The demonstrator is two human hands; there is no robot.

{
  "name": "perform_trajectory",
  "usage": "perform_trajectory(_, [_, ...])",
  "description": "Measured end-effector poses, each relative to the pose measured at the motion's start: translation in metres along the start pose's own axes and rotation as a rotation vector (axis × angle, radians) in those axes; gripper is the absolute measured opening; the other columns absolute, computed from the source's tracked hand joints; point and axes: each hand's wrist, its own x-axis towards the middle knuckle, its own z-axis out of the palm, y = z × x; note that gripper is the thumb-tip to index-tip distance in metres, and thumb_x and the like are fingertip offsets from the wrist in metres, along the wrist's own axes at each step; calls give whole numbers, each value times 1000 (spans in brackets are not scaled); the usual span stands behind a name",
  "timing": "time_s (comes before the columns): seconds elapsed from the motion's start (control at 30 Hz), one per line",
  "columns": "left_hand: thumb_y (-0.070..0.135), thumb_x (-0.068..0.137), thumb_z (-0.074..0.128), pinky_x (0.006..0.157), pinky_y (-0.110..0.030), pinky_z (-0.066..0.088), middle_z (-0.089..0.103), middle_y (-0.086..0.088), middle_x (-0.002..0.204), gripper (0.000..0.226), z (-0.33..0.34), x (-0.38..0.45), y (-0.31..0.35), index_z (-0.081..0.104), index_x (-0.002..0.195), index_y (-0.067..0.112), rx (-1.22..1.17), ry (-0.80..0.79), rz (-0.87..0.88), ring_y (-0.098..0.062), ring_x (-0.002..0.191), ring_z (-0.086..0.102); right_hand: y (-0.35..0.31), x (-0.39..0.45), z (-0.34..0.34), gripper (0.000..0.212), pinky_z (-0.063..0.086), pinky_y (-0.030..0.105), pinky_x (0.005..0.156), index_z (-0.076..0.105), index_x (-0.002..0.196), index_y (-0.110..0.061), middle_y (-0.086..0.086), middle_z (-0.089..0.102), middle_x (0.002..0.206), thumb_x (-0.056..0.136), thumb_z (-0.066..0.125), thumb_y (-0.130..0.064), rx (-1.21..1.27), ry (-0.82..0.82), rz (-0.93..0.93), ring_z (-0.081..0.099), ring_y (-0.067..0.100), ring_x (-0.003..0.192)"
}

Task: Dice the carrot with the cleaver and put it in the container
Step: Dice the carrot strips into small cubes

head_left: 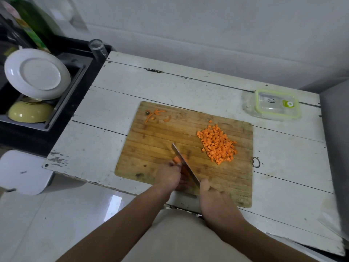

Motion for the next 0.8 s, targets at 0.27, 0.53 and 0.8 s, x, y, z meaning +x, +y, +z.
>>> perform_trajectory(0.27, [13, 104, 48, 70, -55, 63, 76, -22, 81, 22, -6, 1, 3, 66, 106, 0, -9, -46, 3, -40, 71, 75, -13, 10, -7, 28, 47, 37, 73, 34, 127, -12, 4, 69, 109, 100, 30, -5, -63, -39, 21, 70, 28, 96])
perform_trajectory(0.53, [19, 103, 55, 72, -53, 63, 76, -19, 81, 22, -8, 13, -2, 69, 103, 3, 18, -61, 17, -35, 72, 75, -16, 45, -2, 44, 42, 43, 67, 28, 135, -12, 13, 69, 109, 95, 42, -3, 26, -24, 60, 67, 38, 98])
perform_trajectory(0.8, [45, 102, 54, 74, -47, 62, 72, -2, 79, 22, -18, 9, -14, 55, 91, 25, 556, 163, 347, -25, 72, 73, 17, 30, -6, 13, 47, 39, 59, 39, 116, -24, 4, 62, 81, 103, 42, -25, 359, 132, 14, 63, 29, 73])
